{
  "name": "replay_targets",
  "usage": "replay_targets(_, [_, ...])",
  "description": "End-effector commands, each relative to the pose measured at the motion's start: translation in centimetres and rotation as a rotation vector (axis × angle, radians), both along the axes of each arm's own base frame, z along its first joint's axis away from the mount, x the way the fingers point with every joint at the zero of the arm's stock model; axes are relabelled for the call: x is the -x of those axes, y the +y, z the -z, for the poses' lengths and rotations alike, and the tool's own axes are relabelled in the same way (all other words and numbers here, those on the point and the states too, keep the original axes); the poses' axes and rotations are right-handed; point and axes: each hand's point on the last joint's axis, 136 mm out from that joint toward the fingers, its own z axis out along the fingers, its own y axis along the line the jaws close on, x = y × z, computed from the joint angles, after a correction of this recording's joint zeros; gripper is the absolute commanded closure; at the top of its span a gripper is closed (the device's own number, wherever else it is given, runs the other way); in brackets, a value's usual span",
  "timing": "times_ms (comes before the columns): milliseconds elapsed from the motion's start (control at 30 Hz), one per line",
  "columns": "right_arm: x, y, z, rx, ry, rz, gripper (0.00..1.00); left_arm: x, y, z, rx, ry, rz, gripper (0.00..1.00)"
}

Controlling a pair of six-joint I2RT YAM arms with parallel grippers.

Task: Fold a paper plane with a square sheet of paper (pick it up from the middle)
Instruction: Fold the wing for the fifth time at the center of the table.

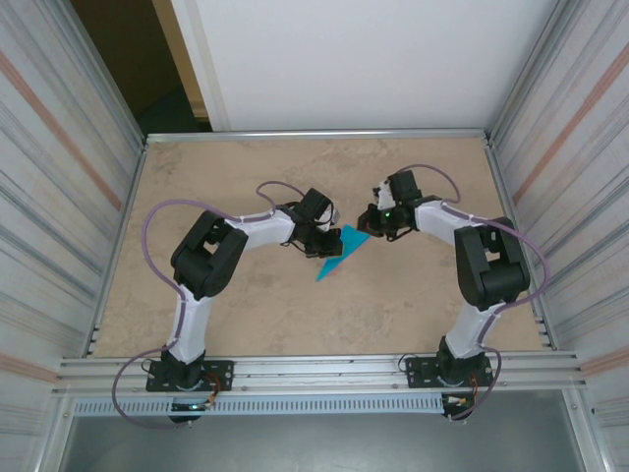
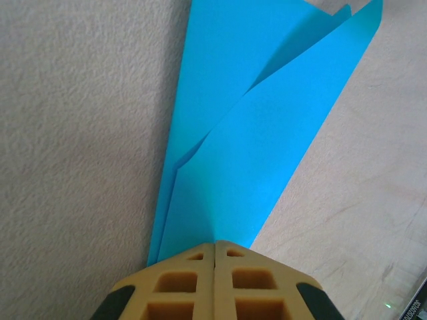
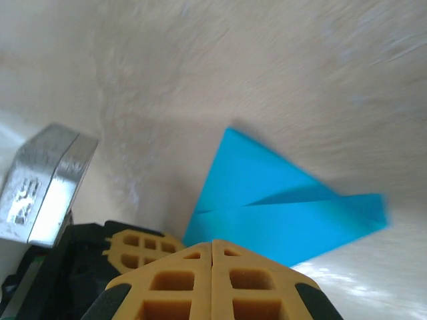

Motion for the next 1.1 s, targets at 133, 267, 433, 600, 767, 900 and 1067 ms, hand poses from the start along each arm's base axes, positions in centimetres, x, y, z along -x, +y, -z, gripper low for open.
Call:
replay_targets(133, [0.2, 1.5, 3.1, -0.02, 0.081, -0.003, 0.95, 1.7, 2.6, 2.9, -0.126, 0.09, -0.002, 1.0])
replay_targets(267, [0.7, 0.9, 5.0, 0.01, 0.119, -0.006, 0.95, 0.9, 1.4, 1.1, -0.062, 0.051, 0.018, 1.0])
replay_targets(433, [1.6, -0.4, 7.3, 0.051, 0.162, 0.0, 0.96, -0.2, -0.9, -3.4, 0.079, -0.062, 0.07, 0.96])
replay_targets(600, [2.0, -0.6, 8.1, 0.062, 0.181, 0.003, 0.96, 0.1, -2.4, -3.7, 0.066, -0.113, 0.143, 0.95])
replay_targets(767, [1.9, -0.8, 8.4, 0.071, 0.188, 0.01, 0.96, 0.4, -1.9, -1.1, -0.001, -0.082, 0.139, 0.97])
replay_targets(900, [2.0, -1.2, 8.6, 0.079, 0.201, 0.019, 0.96, 1.1, -1.3, 0.0, -0.03, -0.061, 0.144, 0.98])
replay_targets(1067, [2.1, -1.5, 8.8, 0.088, 0.207, 0.017, 0.96, 2.2, 0.3, 1.6, -0.084, -0.034, 0.137, 0.99])
